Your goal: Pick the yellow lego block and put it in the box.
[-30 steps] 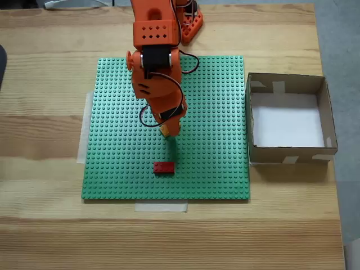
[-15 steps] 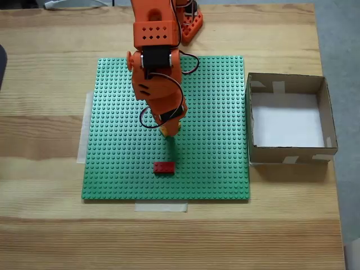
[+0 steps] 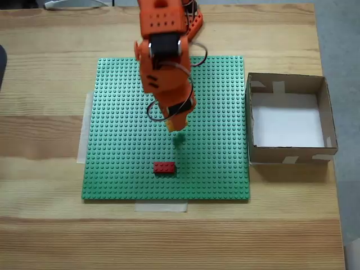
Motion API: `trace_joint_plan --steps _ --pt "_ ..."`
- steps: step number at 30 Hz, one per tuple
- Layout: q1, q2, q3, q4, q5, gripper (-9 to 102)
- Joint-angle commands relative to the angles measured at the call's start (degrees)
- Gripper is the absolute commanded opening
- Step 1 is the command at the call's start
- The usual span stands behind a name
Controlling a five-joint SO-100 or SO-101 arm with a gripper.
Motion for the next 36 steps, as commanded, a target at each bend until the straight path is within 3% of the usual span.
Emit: trace_joint_plan --steps 1,14,23,36 --pt "-2.46 5.54 -6.24 3.69 2.29 1" --pt "-16.08 13.71 -13.89 12.30 7.47 2" --pt "-29.44 12.13 -19.86 11.87 9.40 5" --pt "-36.39 -7.38 -32.96 12.13 15.12 3"
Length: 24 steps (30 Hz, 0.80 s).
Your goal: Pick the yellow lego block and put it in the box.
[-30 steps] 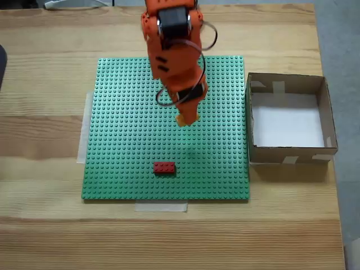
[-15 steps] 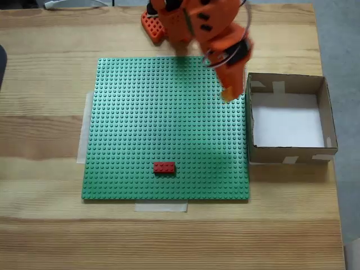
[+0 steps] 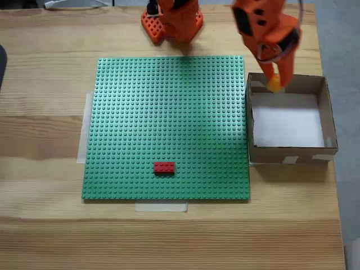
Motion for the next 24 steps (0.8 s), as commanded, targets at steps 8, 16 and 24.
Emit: trace_joint_plan --steps 8,16,24 --pt "-1.49 -18.81 -16.17 -0.70 -0.26 4" --pt "-3.25 -29.44 -21.53 -0.70 -1.05 5" --pt "-4.22 -32.61 -20.57 -5.19 -1.05 8"
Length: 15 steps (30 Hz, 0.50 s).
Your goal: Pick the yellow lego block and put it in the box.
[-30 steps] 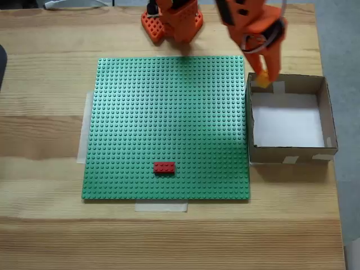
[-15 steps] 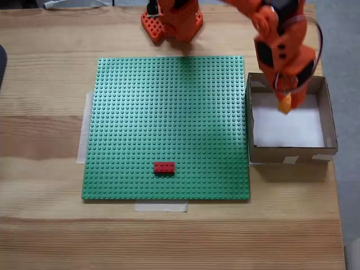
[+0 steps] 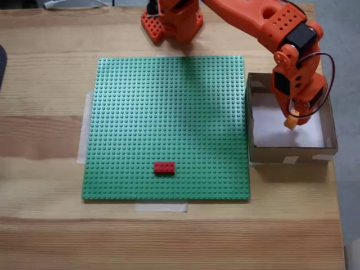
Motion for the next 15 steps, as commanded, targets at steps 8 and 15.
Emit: trace_joint_plan --steps 8,15 --pt "-1.41 0.62 -1.41 -1.49 0.26 14" --pt "-1.76 5.27 1.32 -0.97 2.37 25"
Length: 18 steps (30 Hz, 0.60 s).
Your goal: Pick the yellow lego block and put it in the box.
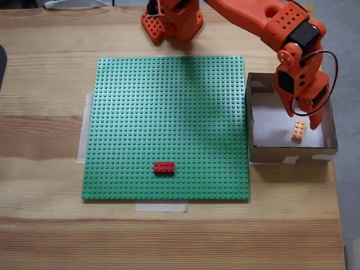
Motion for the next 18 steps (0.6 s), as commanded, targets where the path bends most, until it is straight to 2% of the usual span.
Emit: trace_joint_plan --steps 1,2,3,10,18 --pt "-0.44 8.26 3.25 -1.93 0.53 22" --pt "0.09 11.25 5.80 -3.69 0.88 20" --pt "2.11 21.36 14.06 -9.93 -0.18 12" --pt "8.17 43.59 32.08 -17.05 -2.37 -1" --pt "18.19 62.58 44.30 -19.95 -0.97 -1"
